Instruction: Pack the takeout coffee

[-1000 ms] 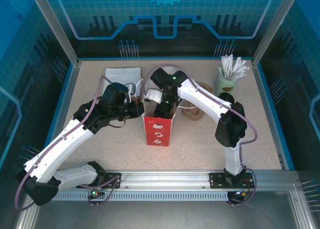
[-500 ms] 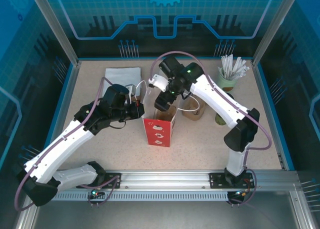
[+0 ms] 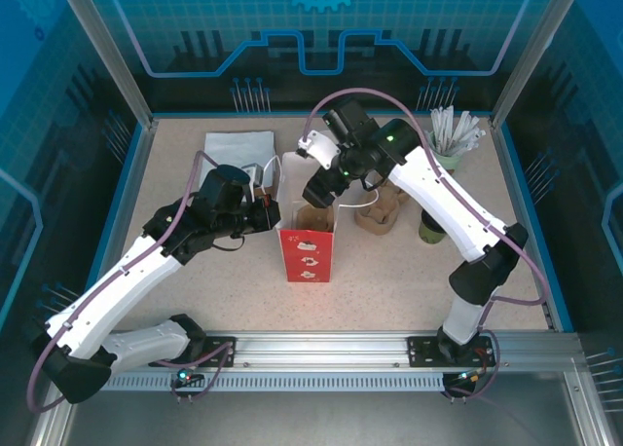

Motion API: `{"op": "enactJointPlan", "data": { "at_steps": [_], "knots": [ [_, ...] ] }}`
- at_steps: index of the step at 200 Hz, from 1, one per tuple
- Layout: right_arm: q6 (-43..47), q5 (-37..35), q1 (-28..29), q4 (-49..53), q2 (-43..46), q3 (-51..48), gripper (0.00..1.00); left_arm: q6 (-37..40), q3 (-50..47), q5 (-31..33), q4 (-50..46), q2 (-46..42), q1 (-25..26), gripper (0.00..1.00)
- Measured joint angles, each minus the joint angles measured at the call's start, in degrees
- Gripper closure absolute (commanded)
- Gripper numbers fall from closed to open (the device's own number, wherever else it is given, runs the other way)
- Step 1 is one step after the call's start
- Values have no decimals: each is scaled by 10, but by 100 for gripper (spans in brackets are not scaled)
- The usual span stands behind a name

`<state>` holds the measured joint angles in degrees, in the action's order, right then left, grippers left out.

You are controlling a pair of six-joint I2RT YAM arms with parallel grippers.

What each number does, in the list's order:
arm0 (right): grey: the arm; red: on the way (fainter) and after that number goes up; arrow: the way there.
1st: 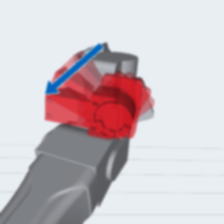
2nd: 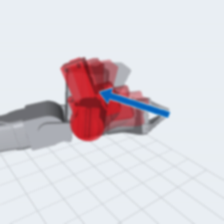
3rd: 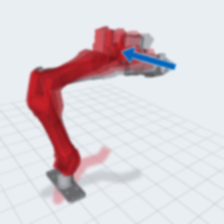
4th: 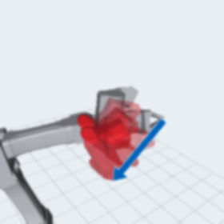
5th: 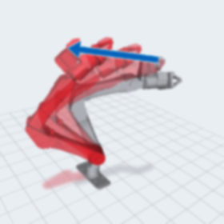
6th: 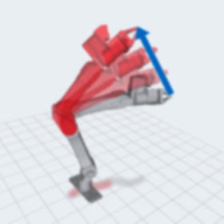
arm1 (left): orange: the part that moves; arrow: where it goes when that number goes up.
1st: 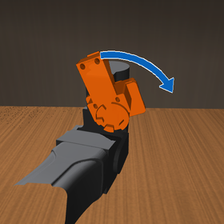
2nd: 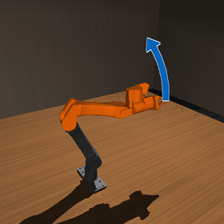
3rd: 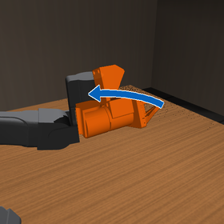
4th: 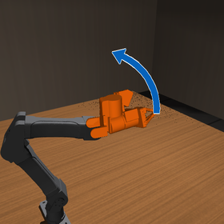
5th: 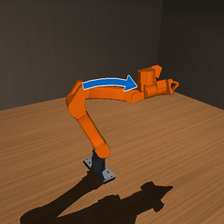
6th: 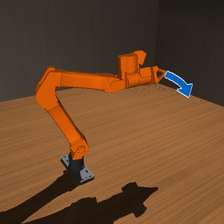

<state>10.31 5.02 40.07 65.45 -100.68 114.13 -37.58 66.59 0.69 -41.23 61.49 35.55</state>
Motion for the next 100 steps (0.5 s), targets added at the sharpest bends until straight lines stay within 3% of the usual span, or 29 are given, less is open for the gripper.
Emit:
{"op": "enactJointPlan", "data": {
  "at_steps": [68, 100],
  "knots": [
    [-50, -7, 0, -10, 63, 0, 19, 0, 0, 1, 9, 5, 6, 98],
    [-94, -26, 0, -11, 108, 0, 20, -4, 0, 5, 10, 5, 6, 70]
  ]
}}
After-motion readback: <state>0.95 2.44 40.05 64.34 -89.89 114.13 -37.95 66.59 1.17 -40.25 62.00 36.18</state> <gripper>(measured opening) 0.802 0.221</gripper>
